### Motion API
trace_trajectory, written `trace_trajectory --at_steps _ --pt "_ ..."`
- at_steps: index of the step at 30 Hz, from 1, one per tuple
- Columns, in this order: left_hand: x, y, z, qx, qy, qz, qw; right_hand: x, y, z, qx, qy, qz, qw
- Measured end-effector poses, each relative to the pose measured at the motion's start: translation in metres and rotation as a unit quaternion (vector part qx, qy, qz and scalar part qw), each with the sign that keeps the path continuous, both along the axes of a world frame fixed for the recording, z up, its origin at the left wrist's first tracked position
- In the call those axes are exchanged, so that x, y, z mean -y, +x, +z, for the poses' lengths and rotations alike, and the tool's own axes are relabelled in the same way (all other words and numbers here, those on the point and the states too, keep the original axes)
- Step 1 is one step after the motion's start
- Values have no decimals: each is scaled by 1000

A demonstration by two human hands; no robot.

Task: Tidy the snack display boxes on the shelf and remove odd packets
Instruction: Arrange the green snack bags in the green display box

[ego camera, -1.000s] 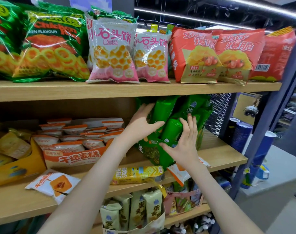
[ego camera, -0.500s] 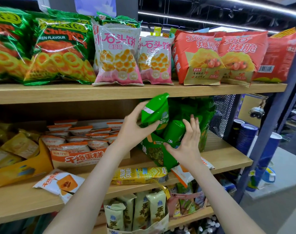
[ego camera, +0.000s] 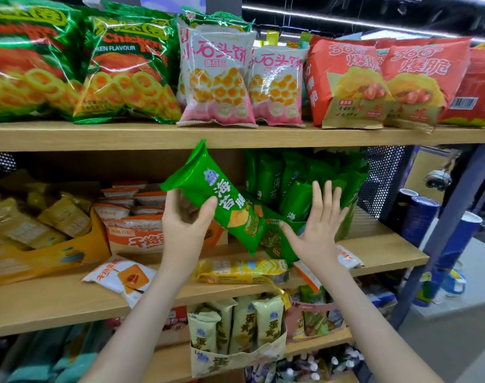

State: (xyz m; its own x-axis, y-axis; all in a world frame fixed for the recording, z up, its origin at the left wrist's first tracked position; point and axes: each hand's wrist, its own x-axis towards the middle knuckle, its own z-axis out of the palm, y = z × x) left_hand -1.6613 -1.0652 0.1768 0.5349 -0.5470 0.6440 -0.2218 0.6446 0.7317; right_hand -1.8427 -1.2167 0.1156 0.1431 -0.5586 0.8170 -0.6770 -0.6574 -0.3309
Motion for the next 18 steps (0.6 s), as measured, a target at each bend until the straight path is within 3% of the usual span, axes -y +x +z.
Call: trace_trajectory --at_steps 5,7,10,14,18 --pt "-39 9 -6 23 78 -43 996 -59 29 9 39 24 138 989" --pt "-56 17 -17 46 155 -97 982 -90 39 20 66 84 232 967" --pt "-79 28 -47 108 289 -184 933 -127 50 28 102 207 350 908" --pt "-111 37 -104 98 387 -221 890 -152 62 -6 -22 385 385 839" --pt "-146 46 -164 44 459 -212 862 -170 69 -61 -57 478 369 795"
